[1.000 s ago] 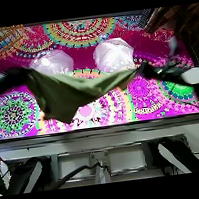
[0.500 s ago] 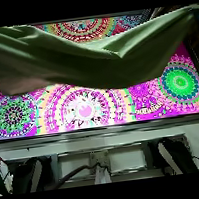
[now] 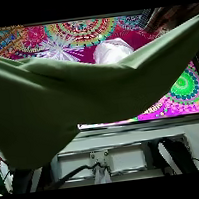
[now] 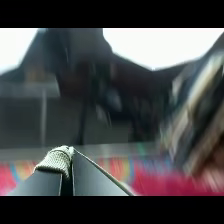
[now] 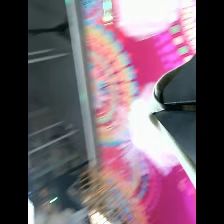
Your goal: Fold the clothes and pants, and hang the long-sleeved shirts on hangers.
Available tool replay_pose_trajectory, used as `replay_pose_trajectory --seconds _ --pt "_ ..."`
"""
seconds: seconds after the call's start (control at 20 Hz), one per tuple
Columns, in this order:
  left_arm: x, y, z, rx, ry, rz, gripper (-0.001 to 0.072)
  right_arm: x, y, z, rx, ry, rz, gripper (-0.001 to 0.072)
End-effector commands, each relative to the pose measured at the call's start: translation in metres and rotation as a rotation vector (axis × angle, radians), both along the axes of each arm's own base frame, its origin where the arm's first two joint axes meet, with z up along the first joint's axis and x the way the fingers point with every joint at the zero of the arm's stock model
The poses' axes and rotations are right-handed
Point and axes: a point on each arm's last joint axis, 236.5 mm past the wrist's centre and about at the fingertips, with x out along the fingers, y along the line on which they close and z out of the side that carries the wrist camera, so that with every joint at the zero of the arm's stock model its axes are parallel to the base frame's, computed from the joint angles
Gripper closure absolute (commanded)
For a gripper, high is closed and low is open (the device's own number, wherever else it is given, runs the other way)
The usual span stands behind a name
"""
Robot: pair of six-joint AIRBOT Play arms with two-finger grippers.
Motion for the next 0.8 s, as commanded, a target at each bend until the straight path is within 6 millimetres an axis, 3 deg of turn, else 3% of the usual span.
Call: replay_pose_trajectory --seconds 0.0,0.2,0.3,0.45,0.5,0.55,0.6,0.65,0.75 --pt "0.057 -0.023 -0.111 -0.045 0.458 -0.183 0.0701 0.035 -0.013 -0.079 -0.019 0.236 -0.019 0.069" --pt "0.141 -0.045 -0.242 -0.063 0.835 -0.316 0.0701 0.096 -0.006 -0.22 0.054 0.557 0.003 0.069" --pt "0.198 -0.042 -0.314 -0.071 0.923 -0.263 0.0701 0.143 -0.012 -0.282 0.075 0.618 -0.044 0.069" --pt "0.269 -0.026 -0.402 -0.197 0.951 -0.116 0.07 0.208 -0.023 -0.366 0.112 0.726 -0.1 0.0688" --pt "0.283 -0.025 -0.426 -0.278 0.971 -0.077 0.0666 0.225 -0.022 -0.387 0.125 0.765 -0.099 0.0542" --pt "0.29 -0.024 -0.441 -0.345 0.988 -0.066 0.0371 0.238 -0.017 -0.399 0.159 0.802 -0.088 0.0313" --pt "0.293 -0.022 -0.45 -0.41 1.004 -0.061 0.0044 0.246 -0.012 -0.402 0.18 0.816 -0.074 0.028" --pt "0.294 -0.016 -0.455 -0.449 1.015 -0.054 -0.0008 0.253 -0.011 -0.4 0.183 0.808 -0.069 0.0283" --pt "0.287 0.007 -0.459 -0.399 1.028 -0.061 -0.0006 0.255 -0.016 -0.392 0.136 0.777 -0.063 0.0385"
